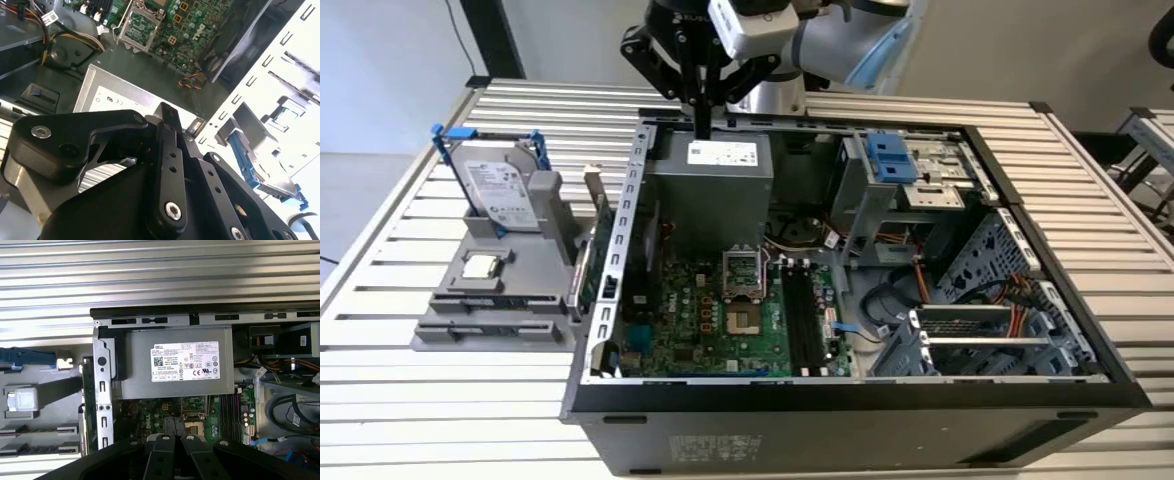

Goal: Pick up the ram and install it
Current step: 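Reach for the ram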

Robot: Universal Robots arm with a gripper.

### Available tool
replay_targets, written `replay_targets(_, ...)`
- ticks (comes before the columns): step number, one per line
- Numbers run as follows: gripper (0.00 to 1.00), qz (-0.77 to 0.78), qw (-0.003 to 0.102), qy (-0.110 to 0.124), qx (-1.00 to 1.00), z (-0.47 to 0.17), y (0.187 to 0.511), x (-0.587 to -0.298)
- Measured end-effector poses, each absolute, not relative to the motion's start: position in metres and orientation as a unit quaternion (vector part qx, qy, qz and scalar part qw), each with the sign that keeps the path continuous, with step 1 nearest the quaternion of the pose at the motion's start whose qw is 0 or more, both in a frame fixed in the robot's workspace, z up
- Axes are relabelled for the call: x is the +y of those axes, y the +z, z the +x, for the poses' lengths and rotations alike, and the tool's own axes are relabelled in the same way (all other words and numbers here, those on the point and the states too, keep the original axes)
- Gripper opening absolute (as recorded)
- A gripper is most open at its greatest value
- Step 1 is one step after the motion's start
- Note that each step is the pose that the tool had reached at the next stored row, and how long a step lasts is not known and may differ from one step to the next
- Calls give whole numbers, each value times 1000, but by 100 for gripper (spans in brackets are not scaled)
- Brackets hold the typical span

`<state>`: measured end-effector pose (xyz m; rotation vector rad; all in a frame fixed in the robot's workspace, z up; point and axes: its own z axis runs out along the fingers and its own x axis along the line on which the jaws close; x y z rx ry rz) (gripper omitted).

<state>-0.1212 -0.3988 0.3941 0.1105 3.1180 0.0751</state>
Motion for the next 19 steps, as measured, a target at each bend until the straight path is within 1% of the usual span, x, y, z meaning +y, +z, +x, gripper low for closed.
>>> replay_targets(19, 0, 35, 10, 24, 999, -143, 394, -399)
